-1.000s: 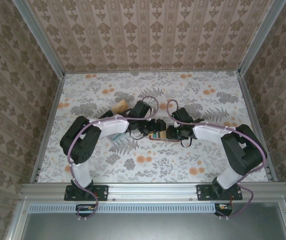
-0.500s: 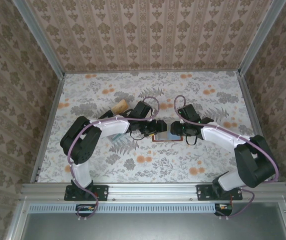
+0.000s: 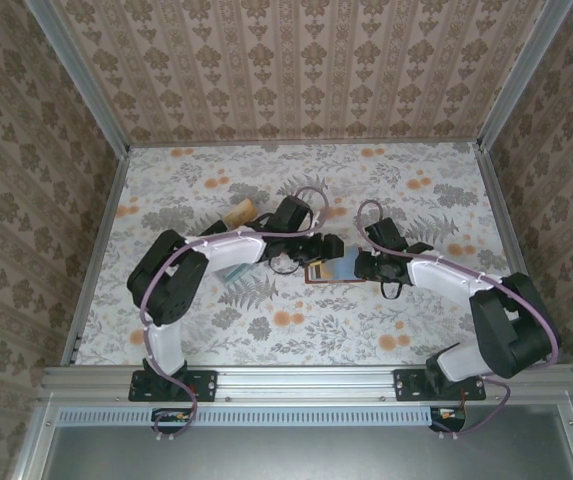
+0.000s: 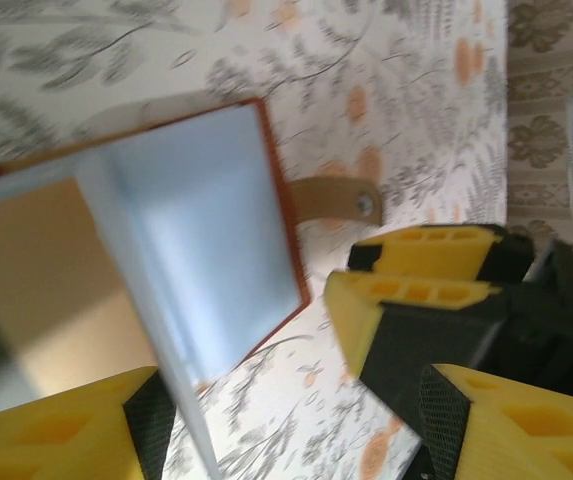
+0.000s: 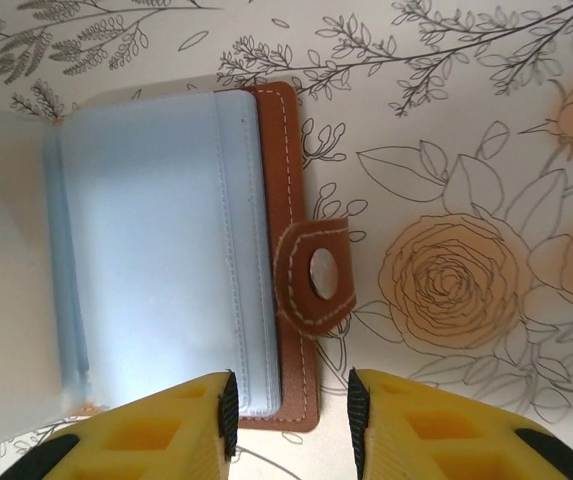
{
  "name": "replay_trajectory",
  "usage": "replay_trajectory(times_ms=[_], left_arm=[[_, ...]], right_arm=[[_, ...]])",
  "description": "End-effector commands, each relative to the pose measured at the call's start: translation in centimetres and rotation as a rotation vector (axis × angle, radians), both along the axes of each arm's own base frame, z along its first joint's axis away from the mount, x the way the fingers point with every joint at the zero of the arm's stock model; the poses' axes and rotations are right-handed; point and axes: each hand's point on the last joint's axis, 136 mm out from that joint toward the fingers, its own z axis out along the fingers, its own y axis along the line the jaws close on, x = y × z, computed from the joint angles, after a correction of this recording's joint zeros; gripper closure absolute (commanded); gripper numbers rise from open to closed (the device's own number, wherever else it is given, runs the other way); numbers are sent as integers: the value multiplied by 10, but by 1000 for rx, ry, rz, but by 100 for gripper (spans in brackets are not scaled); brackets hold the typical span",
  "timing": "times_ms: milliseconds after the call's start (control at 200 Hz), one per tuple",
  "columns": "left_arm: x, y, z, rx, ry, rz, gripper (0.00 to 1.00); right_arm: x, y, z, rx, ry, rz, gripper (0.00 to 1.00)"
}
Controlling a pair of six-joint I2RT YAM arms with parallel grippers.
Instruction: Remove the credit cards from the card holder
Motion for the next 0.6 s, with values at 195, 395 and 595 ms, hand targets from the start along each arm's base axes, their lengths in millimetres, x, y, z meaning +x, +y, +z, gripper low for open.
replay_trajectory(times_ms=[195, 395, 595], left_arm=[[-4, -39, 3, -72, 35, -91, 31], [-3, -29, 9, -73, 11, -79, 27], [-4, -27, 2, -77, 33, -73, 26]], right_arm=[[-3, -9, 28, 32, -77, -34, 61], [-2, -4, 33, 67, -93, -26, 61], [2, 2, 39, 92, -104, -17, 61]])
